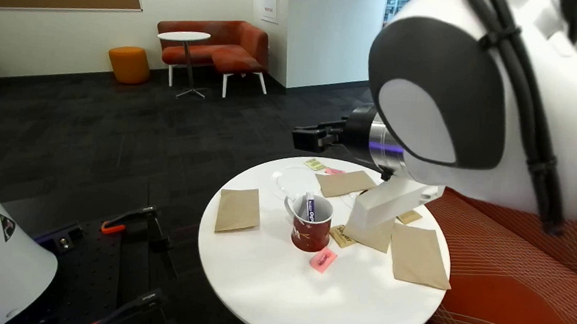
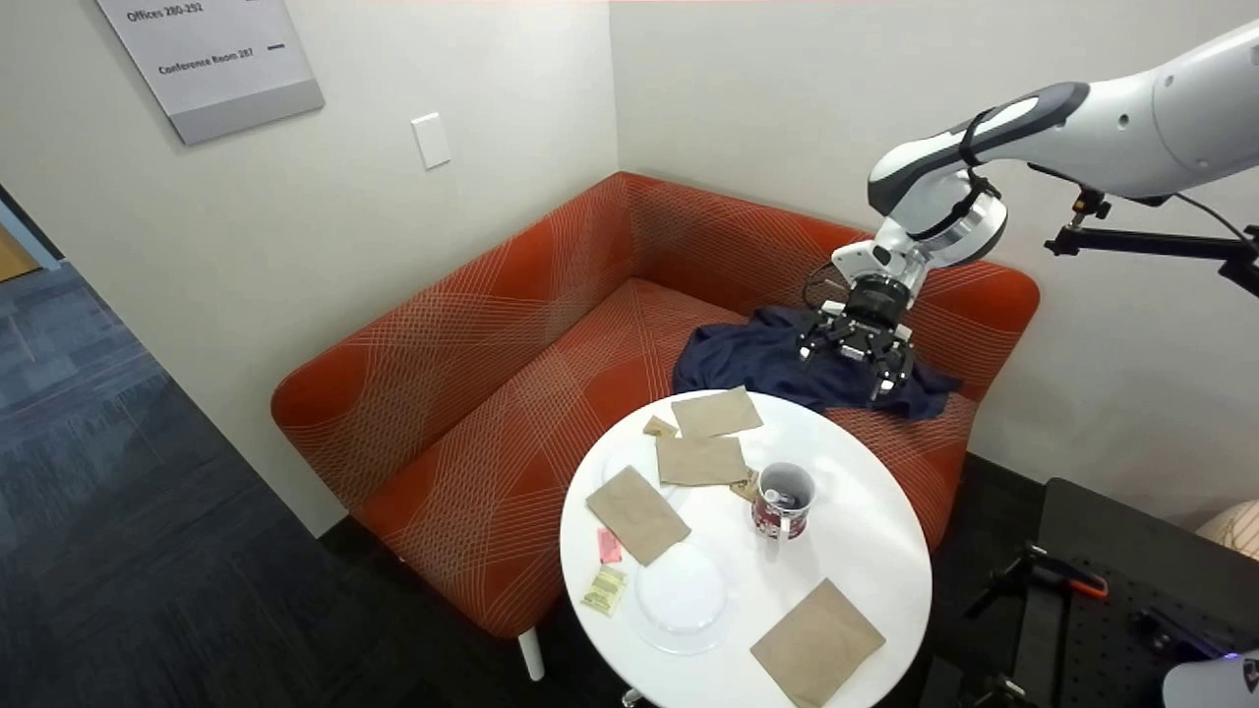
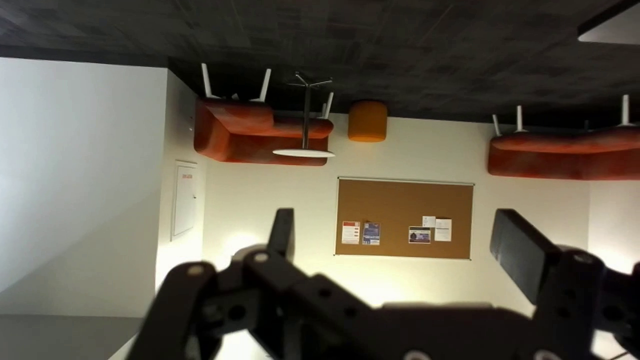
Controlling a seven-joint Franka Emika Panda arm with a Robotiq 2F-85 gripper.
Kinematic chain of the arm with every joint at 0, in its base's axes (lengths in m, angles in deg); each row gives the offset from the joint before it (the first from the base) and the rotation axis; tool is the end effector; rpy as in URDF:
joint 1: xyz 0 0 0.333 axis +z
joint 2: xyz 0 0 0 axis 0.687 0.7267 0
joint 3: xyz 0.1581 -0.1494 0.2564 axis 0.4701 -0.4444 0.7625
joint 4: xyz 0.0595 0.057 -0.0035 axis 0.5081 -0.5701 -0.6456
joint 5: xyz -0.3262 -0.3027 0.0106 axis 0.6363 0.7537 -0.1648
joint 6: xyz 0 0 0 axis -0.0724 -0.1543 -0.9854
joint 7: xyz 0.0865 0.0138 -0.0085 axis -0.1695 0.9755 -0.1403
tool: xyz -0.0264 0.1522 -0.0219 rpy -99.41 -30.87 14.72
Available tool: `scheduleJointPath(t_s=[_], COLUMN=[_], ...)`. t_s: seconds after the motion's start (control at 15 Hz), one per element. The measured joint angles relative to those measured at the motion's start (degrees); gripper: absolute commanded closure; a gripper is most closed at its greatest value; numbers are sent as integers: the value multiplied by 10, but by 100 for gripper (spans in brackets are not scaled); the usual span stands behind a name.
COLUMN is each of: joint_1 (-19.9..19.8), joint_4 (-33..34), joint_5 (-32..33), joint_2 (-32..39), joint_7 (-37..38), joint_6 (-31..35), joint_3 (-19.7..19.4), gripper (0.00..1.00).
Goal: Put the blue marker in the mug
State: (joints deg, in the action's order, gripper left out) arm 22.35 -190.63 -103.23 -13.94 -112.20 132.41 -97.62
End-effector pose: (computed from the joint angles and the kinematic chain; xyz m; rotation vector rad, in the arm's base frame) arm 0.5519 -0.1840 0.2189 -1.4445 -1.5314 -1.0540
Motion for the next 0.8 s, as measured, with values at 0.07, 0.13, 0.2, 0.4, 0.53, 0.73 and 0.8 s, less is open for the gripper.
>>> scheduleJointPath(t_s=[0.07,0.13,0.2,0.4,0.53,0.73,0.8], joint_1=[-1,-2,-2,-2,-2,-2,-2], joint_4=[-3,-5,-7,-13,-19,-31,-35], joint_5=[4,9,15,35,48,66,69], joint_2=[-11,-21,-32,-61,-78,-99,-104], joint_7=[0,0,0,0,0,0,0], joint_6=[-14,-29,-43,-78,-94,-111,-114], joint_3=[-3,-7,-10,-20,-25,-28,-28], gripper=[0,0,0,0,0,0,0])
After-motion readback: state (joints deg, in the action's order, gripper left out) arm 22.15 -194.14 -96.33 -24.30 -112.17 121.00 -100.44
